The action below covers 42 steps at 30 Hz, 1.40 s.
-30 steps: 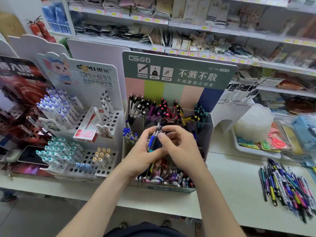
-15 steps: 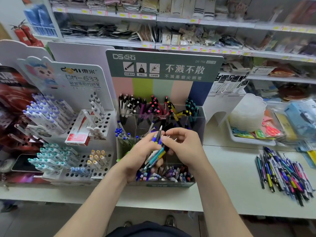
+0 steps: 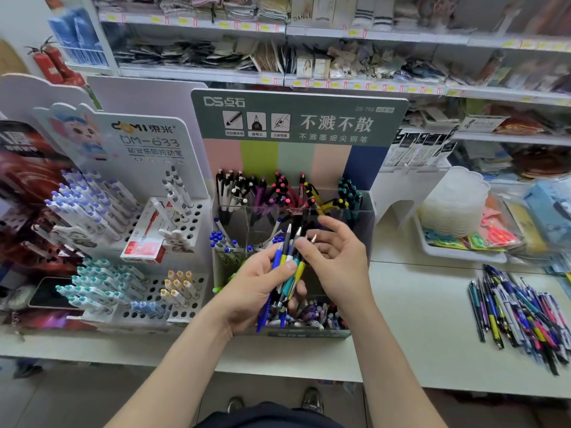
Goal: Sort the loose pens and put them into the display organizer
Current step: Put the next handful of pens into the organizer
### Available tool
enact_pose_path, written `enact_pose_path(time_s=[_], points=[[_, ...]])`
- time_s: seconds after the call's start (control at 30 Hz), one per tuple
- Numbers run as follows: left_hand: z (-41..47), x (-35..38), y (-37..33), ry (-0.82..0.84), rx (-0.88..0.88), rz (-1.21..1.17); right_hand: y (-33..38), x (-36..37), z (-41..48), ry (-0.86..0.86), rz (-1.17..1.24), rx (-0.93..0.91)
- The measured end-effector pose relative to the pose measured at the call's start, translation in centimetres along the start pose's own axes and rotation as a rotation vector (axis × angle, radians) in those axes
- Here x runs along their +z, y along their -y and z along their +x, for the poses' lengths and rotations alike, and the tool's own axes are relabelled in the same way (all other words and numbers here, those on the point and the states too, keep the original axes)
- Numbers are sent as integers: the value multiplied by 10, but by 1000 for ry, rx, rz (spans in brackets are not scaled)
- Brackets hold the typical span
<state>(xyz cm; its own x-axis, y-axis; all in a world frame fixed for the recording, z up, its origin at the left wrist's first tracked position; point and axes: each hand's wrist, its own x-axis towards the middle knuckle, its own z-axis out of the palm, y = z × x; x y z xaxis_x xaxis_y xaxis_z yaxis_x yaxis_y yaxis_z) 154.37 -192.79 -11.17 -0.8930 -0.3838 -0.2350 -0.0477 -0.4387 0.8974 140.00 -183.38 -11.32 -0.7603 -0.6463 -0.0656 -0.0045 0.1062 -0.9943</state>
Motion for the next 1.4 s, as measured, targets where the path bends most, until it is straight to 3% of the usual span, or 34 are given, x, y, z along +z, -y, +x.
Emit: enact_pose_path(time_s=[0.17,0.33,0.4,0.5,0.63,0.8,0.9,0.97,1.07,1.13,1.2,1.3,1.4], points=[[0,-4,-1,-21,30,58,-4,-3,-9,164,19,63],[0,-3,3,-9,3,138,1,12,-14,-292,55,-34],[0,-3,2,-2,-3,188,3,9,-10,-397,40,-159],[-2,-1,-3,40,-18,203,10,-2,-1,-247,-110,-216],[-2,-3,-8,94,-78,173,12,-5,-3,80,-135,45],[-4,-7,-14,211,-79,221,19,-6,-8,125,54,181],[-6,-4,-15,223,-98,221,22,-11,-7,221,29,182],[-4,-6,-12,215,-94,222,20,-11,-3,148,49,144],[-2,-11,-4,148,-89,292,25,-18,8,-144,228,38],[-1,-13,-2,76,-80,336,25,-30,15,-246,157,-96],[2,-13,-3,-1,-62,321,22,-41,16,-229,24,-182],[8,-10,0,-115,-9,267,17,-50,15,-140,-111,-30],[14,-6,3,-186,39,228,15,-58,12,8,-286,279]])
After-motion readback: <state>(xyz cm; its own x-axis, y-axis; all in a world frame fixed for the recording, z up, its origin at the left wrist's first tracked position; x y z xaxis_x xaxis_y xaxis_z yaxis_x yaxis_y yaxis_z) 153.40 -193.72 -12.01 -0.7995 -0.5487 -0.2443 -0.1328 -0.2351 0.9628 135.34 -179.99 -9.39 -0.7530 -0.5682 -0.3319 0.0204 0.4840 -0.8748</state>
